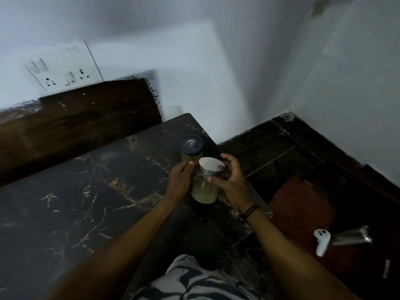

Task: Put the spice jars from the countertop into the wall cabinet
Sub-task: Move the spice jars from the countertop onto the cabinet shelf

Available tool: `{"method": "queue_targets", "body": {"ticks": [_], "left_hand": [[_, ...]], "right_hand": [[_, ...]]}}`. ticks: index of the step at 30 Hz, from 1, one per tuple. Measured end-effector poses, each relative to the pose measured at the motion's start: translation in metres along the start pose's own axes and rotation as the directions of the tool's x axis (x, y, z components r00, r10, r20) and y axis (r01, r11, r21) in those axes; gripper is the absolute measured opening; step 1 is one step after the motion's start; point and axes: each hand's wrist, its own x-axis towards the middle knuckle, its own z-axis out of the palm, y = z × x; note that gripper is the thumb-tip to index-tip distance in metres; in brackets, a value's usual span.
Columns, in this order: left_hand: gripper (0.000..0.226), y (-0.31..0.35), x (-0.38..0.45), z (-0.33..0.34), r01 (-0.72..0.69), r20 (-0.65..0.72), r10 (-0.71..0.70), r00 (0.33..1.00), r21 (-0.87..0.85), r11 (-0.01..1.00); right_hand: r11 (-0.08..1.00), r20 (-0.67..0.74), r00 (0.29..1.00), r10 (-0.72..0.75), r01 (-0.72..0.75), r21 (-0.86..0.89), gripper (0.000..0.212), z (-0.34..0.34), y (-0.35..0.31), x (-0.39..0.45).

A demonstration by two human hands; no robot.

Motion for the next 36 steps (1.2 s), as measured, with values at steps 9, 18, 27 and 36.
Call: {"method": "queue_targets", "body": {"ticks": [9,18,27,36], "left_hand": [[0.055,0.028,-0.027,-0.020,0.184,0.108,-0.151,0.983,-0.439,0.879],[0.049,0.036,-0.044,-0.050,0.192,-0.035,-0.223,0.974,-0.389,0.901],[0.034,0.025,-0.052,-0.068,0.161,-0.134,-0.241,0.961,-0.436,0.885],[0.048,0.094,-0.037,-0.085,-0.074,-0.252,-0.043,0.967,-0.438,0.896]], "right_hand": [[0.846,0.148,0.983,0.112,-0.172,0.504,0.034,0.043,-0.035,0.015],[0.899,0.156,0.940,0.305,-0.338,0.278,0.043,0.074,-0.016,0.013],[0.938,0.205,0.949,0.240,-0.281,0.204,0.034,0.097,-0.014,-0.008],[0.967,0.309,0.950,0.038,-0.113,0.228,0.054,0.119,-0.089,0.020]]}}
